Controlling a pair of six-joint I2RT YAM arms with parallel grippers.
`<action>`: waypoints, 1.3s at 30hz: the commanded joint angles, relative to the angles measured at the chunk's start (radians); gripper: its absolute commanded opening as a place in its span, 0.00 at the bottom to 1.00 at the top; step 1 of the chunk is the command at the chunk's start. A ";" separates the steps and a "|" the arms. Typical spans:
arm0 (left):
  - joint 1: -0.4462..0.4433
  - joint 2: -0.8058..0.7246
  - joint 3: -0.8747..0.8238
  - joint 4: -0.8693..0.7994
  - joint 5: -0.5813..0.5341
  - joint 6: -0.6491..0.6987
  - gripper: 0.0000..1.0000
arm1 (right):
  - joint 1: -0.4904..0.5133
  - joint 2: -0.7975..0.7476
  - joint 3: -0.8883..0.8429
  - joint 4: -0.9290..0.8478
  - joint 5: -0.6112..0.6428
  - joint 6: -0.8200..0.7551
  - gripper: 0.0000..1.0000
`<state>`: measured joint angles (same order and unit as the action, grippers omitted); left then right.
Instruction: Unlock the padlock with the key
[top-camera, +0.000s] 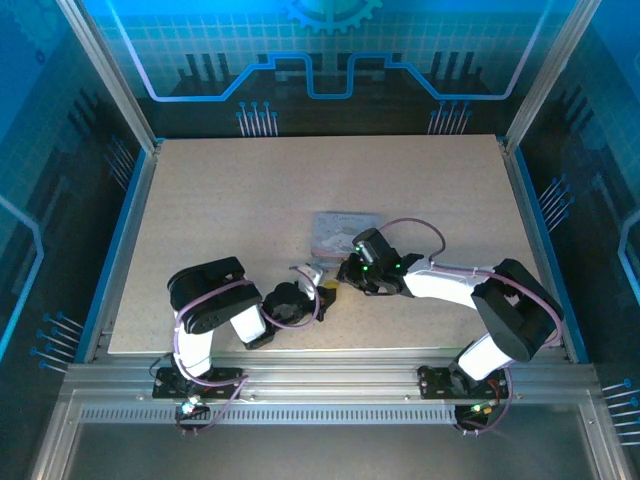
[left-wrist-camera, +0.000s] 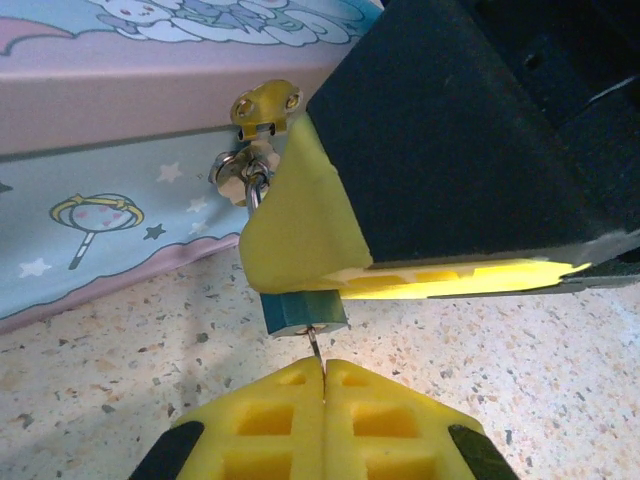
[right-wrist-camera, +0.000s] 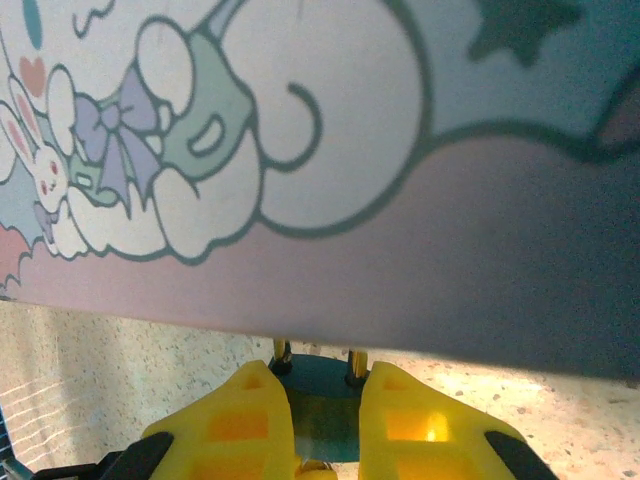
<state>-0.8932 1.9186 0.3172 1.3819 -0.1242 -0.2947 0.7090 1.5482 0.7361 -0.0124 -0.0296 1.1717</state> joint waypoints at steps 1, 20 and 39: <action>-0.012 -0.003 -0.006 0.017 -0.003 0.029 0.00 | 0.020 -0.008 0.037 -0.018 0.003 -0.019 0.20; 0.060 -0.022 0.002 0.017 0.149 -0.178 0.00 | 0.016 -0.204 -0.064 -0.048 0.076 -0.055 0.60; 0.045 -0.013 -0.011 0.017 0.101 -0.141 0.00 | 0.085 0.041 0.090 -0.164 0.146 -0.096 0.51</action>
<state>-0.8402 1.9182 0.3168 1.3815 -0.0074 -0.4648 0.7776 1.5658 0.7872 -0.1165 0.0666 1.0969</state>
